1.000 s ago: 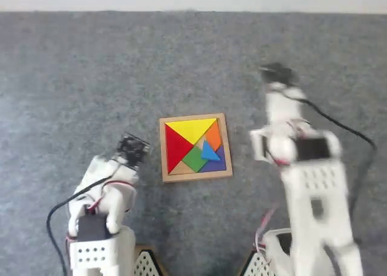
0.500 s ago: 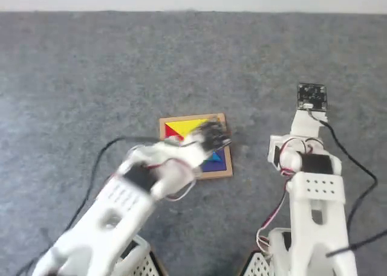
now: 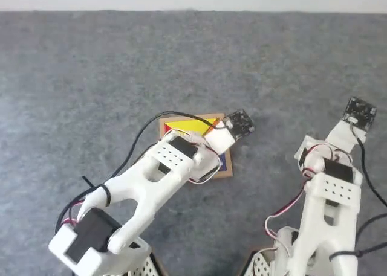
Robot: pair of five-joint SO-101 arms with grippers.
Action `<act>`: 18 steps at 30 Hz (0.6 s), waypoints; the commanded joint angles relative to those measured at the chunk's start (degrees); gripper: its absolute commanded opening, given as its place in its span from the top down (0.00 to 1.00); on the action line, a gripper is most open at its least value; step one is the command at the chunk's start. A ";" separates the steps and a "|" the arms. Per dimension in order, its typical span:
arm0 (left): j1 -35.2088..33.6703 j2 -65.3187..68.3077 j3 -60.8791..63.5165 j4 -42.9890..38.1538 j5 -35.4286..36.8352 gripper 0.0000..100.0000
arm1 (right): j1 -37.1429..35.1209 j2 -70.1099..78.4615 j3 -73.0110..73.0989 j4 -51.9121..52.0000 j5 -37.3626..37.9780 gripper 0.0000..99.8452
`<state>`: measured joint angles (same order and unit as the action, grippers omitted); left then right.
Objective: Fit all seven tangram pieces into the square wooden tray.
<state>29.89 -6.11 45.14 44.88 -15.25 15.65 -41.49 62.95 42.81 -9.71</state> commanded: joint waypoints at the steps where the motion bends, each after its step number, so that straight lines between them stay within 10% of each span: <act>1: -0.88 -0.26 -0.66 -2.99 1.93 0.99 | -1.71 -4.09 0.44 -1.71 -0.62 0.99; 18: -1.41 -3.16 -1.54 -0.44 4.75 0.99 | -3.03 -4.79 1.41 -1.89 -0.53 0.99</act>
<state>27.16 -4.53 45.05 43.74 -11.82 13.10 -43.78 64.62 42.11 -9.71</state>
